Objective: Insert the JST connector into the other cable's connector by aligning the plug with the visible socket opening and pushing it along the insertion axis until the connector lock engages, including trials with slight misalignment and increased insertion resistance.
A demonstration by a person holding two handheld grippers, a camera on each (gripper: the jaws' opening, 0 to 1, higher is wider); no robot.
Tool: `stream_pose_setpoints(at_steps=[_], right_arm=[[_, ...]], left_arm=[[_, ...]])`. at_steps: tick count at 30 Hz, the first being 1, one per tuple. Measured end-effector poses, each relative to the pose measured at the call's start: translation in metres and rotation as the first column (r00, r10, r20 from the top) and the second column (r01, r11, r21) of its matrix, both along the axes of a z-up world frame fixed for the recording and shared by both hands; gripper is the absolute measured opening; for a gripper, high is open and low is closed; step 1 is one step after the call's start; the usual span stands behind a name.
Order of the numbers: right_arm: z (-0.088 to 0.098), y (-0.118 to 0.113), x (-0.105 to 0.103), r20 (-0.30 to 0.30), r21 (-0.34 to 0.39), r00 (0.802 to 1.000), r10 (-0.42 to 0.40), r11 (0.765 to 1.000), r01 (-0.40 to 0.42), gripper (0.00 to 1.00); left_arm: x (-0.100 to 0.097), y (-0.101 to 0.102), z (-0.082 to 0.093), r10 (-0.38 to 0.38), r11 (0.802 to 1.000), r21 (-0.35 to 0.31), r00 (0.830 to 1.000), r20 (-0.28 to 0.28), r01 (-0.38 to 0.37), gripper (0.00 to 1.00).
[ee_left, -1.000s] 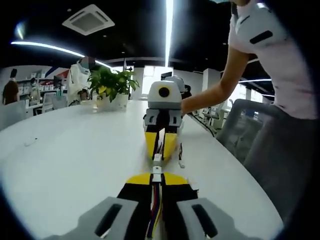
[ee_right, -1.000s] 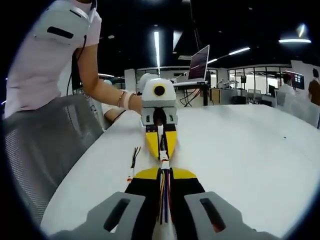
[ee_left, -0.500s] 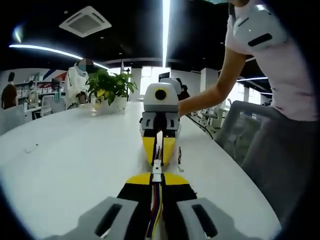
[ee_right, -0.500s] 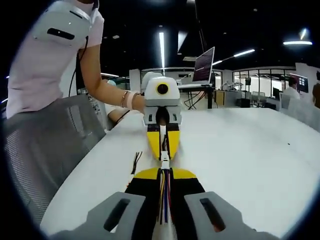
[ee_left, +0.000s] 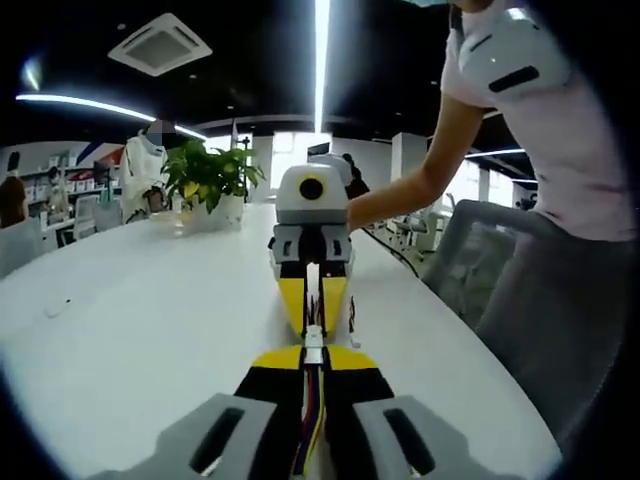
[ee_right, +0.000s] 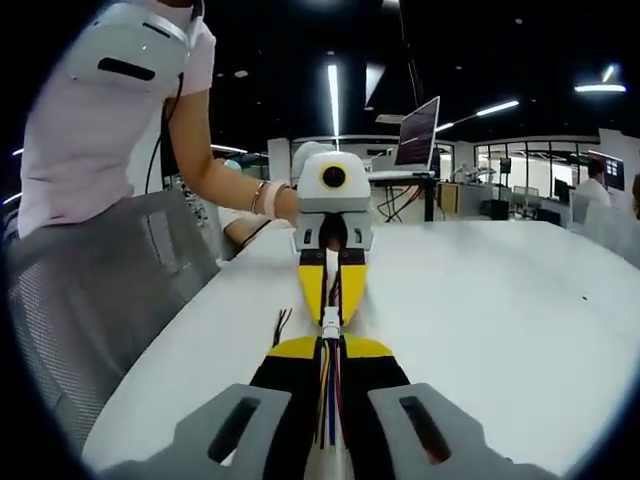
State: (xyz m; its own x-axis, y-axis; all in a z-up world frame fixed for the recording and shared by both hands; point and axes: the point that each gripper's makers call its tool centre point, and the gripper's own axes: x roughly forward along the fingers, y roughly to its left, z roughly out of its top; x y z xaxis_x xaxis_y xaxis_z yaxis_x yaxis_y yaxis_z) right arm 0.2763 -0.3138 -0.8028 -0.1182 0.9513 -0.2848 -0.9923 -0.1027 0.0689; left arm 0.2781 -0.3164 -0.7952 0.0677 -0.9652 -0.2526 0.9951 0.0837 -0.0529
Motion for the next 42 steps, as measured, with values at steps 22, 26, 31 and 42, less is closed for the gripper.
stream_pose_setpoints(at_steps=[22, 26, 31, 42], right_arm=[[0.001, -0.002, -0.002, -0.029, -0.005, 1.0, 0.005, 1.0, -0.005, 0.02], [0.001, -0.002, -0.001, -0.032, -0.006, 0.999, 0.005, 1.0, -0.005, 0.02], [-0.002, -0.002, 0.003, -0.029, -0.012, 1.0, -0.003, 1.0, 0.003, 0.02], [-0.006, 0.0, 0.039, 0.047, 0.003, 0.998, -0.045, 0.999, 0.045, 0.02]], left_arm=[[-0.001, -0.007, 0.002, -0.017, 1.0, -0.013, 1.0, -0.018, 0.017, 0.0], [0.0, -0.006, 0.001, -0.02, 1.0, -0.015, 1.0, -0.021, 0.019, 0.0], [0.005, -0.005, -0.003, -0.015, 1.0, -0.008, 1.0, -0.019, 0.015, 0.0], [0.043, -0.005, -0.006, 0.041, 0.999, -0.024, 0.998, 0.041, -0.04, 0.0]])
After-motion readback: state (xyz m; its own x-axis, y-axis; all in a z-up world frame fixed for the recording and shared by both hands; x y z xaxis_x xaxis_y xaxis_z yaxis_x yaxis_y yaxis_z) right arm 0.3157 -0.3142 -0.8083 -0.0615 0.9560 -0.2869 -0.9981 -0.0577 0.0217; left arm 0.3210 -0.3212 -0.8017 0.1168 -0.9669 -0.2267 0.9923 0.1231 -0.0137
